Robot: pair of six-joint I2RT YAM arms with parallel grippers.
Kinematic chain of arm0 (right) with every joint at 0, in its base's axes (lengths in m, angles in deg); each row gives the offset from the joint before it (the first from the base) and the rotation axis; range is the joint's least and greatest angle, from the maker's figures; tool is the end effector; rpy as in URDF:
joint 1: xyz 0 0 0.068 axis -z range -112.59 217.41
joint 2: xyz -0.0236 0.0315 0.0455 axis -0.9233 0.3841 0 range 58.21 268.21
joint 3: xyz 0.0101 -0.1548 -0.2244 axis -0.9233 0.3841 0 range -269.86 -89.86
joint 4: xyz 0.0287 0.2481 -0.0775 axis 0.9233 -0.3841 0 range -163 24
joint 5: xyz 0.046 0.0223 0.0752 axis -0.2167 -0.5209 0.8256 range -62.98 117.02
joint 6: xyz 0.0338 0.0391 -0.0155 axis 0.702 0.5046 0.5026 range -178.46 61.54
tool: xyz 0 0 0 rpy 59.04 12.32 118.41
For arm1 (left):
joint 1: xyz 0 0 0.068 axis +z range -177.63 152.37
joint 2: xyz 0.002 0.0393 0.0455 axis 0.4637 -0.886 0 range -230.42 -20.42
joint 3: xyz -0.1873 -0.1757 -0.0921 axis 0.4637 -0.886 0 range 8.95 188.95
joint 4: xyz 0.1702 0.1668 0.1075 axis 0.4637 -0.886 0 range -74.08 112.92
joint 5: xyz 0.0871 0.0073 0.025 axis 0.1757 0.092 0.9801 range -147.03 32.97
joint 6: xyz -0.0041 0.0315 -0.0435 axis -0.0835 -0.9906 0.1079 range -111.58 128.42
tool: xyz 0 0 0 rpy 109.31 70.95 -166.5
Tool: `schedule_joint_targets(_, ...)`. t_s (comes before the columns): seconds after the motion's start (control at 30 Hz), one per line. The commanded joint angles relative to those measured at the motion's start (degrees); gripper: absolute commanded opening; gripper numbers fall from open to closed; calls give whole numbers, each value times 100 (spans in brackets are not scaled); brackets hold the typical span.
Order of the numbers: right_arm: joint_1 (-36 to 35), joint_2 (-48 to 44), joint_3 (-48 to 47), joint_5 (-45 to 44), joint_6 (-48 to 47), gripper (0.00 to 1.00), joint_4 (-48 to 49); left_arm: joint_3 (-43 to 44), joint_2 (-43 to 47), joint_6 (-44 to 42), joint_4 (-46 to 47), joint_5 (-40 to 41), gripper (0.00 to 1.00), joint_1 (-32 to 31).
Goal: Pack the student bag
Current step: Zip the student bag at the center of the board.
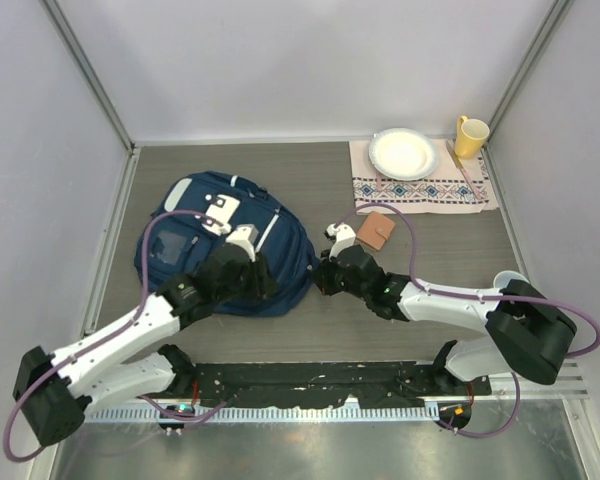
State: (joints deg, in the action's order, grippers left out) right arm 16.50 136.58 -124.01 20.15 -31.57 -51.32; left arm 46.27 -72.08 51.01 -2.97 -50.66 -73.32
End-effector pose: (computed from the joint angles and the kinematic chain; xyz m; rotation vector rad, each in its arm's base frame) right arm 0.1795 0.2142 0.1902 -0.3752 2.1266 0.6889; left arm 0.1369 -0.1346 0.2474 0.0029 2.3619 -0.6689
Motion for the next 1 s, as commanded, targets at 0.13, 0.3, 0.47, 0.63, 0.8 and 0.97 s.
schedule_joint_targets(0.13, -138, -401, 128, -183, -97, 1, 114, 811, -1652, -1366, 1314, -1410, 48, -238)
schedule_joint_targets(0.3, -138, -357, 84, -183, -149, 1, 114, 1005, -2330, -1859, 1411, -1403, 48, -405)
schedule_joint_targets(0.47, -138, -462, 102, -227, -176, 1, 123, 1005, -2673, -1956, 1438, -1051, 42, -423)
schedule_joint_targets(0.63, -138, -410, 75, -314, -255, 1, 79, 883, -2788, -1772, 1324, -734, 2, -414)
schedule_joint_targets(0.8, -77, -235, -65, -657, -290, 1, -61, 444, -2246, -1351, 1174, -348, 0, -458)
schedule_joint_targets(0.97, 230, -85, -267, -842, -255, 1, -79, -207, -1418, -841, 797, -233, 0, -493)
